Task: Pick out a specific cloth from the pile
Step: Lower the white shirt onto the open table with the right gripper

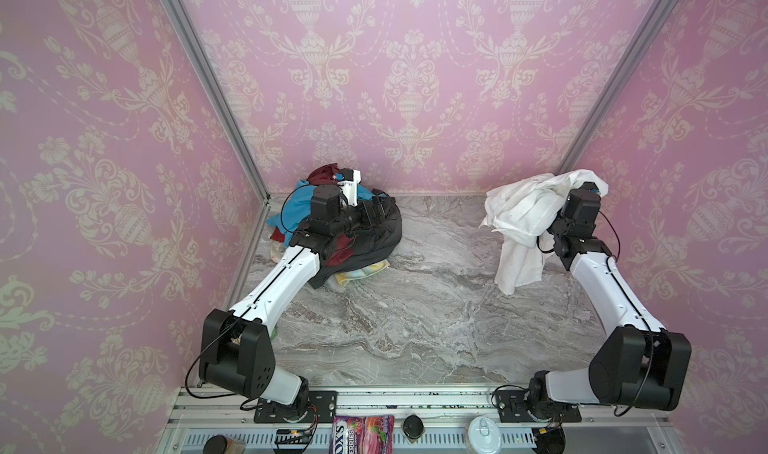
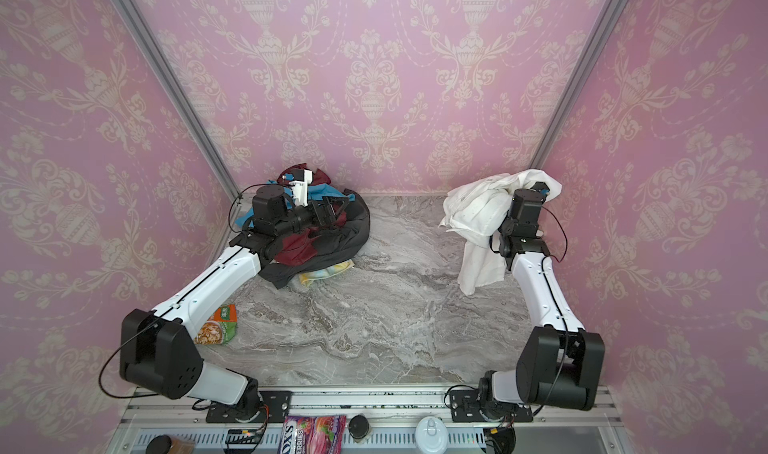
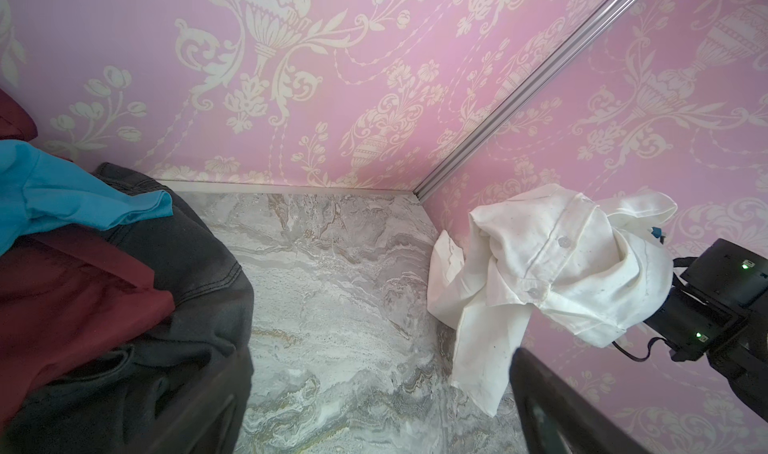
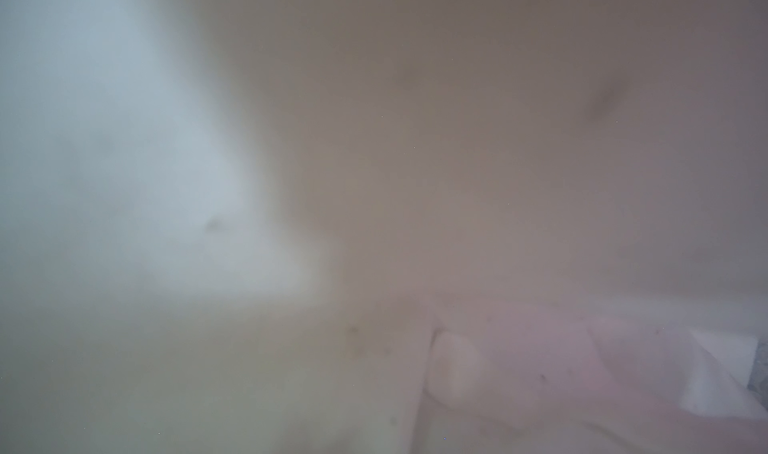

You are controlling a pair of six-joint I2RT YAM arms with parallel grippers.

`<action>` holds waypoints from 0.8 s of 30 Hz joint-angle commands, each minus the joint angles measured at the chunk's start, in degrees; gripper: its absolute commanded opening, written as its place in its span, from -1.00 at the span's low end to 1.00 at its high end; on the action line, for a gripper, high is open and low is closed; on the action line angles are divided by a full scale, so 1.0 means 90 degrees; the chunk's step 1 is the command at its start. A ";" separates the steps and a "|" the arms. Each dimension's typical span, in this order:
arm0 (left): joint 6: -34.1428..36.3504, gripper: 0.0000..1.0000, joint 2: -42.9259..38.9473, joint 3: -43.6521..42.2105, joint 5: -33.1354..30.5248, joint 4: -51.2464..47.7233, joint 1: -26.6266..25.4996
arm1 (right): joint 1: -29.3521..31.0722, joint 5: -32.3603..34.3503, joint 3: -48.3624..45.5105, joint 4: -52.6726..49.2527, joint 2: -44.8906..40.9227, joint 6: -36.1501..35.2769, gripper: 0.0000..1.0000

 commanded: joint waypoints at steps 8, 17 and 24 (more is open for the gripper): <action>0.0314 0.96 -0.0211 0.0121 -0.0139 -0.0270 -0.0033 | 0.1050 0.0287 0.0795 0.0497 0.0233 0.0302 -1.00; 0.0298 0.96 -0.0260 0.0081 -0.0190 -0.0185 -0.0031 | 0.1340 0.0703 0.1244 0.0610 0.0391 0.0637 -1.00; 0.0278 0.96 -0.0281 0.0111 -0.0216 -0.0184 -0.0038 | 0.2015 0.1106 0.1897 0.0560 0.0897 0.0609 -1.00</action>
